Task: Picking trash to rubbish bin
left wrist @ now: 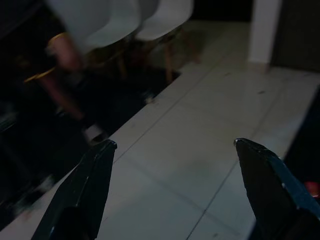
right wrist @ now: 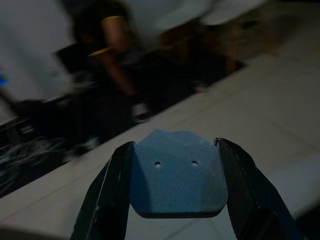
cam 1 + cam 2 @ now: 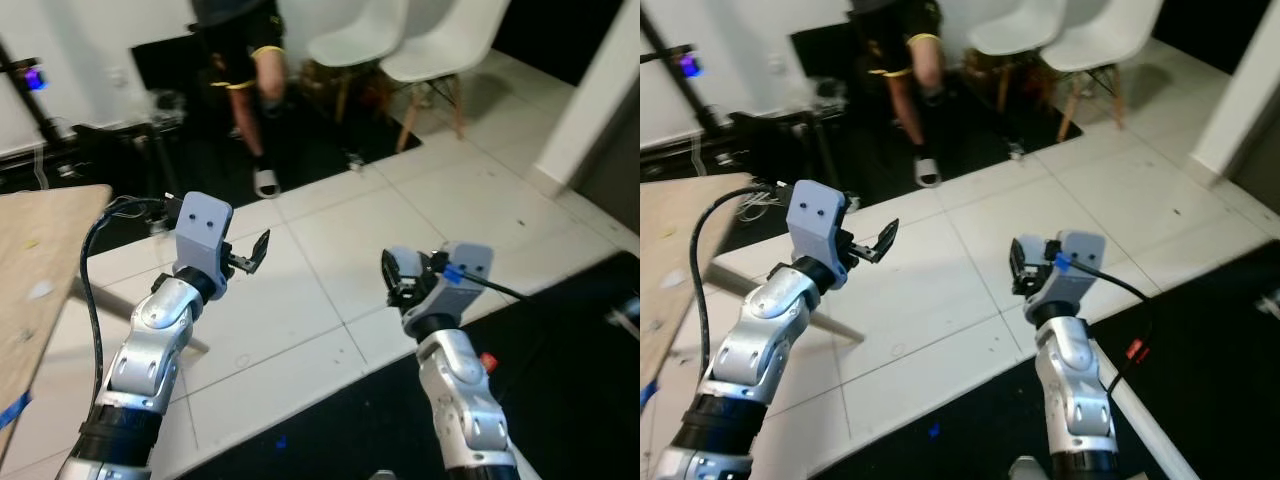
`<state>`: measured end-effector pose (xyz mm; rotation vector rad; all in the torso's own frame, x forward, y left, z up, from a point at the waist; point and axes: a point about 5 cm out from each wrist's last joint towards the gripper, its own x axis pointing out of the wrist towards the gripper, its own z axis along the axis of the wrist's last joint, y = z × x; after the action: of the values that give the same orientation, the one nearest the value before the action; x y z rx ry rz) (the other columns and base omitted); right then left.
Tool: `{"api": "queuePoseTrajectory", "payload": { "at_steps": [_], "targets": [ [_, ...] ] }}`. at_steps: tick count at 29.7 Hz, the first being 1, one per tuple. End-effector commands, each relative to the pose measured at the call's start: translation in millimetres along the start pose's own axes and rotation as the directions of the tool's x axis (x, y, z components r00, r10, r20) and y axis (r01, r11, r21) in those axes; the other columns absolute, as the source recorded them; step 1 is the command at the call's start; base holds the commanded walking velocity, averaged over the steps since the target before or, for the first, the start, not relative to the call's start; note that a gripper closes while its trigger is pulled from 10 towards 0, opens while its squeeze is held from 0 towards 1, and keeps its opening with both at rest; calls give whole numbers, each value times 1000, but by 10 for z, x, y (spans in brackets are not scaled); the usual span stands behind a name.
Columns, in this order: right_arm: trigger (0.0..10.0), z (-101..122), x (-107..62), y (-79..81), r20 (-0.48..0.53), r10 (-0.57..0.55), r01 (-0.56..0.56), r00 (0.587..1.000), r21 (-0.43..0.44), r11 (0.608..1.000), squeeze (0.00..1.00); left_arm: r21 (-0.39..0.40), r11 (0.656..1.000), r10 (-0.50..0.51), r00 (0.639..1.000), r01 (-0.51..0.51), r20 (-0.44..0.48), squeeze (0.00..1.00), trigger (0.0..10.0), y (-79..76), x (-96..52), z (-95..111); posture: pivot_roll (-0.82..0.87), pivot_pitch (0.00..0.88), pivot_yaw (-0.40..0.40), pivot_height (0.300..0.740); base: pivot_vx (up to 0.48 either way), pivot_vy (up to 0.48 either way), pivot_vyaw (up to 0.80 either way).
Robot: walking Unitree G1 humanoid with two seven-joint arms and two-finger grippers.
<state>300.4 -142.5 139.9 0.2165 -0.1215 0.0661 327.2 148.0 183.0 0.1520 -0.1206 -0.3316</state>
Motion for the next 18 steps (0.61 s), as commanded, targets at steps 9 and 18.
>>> {"api": "queuePoseTrajectory", "payload": {
  "at_steps": [9,18],
  "targets": [
    [10000,-148,-66,-42,-39,-8,8,999,-5,1000,0,-31,997,64,997,-66,-48,0,10000,54,-33,-145,-7,133,116,740,0,0,-800],
    [10000,-403,-209,-133,-105,-24,19,994,-49,999,0,-19,994,105,985,-108,-133,0,10000,138,-129,-373,-9,129,116,740,0,0,-800]
  ]
}}
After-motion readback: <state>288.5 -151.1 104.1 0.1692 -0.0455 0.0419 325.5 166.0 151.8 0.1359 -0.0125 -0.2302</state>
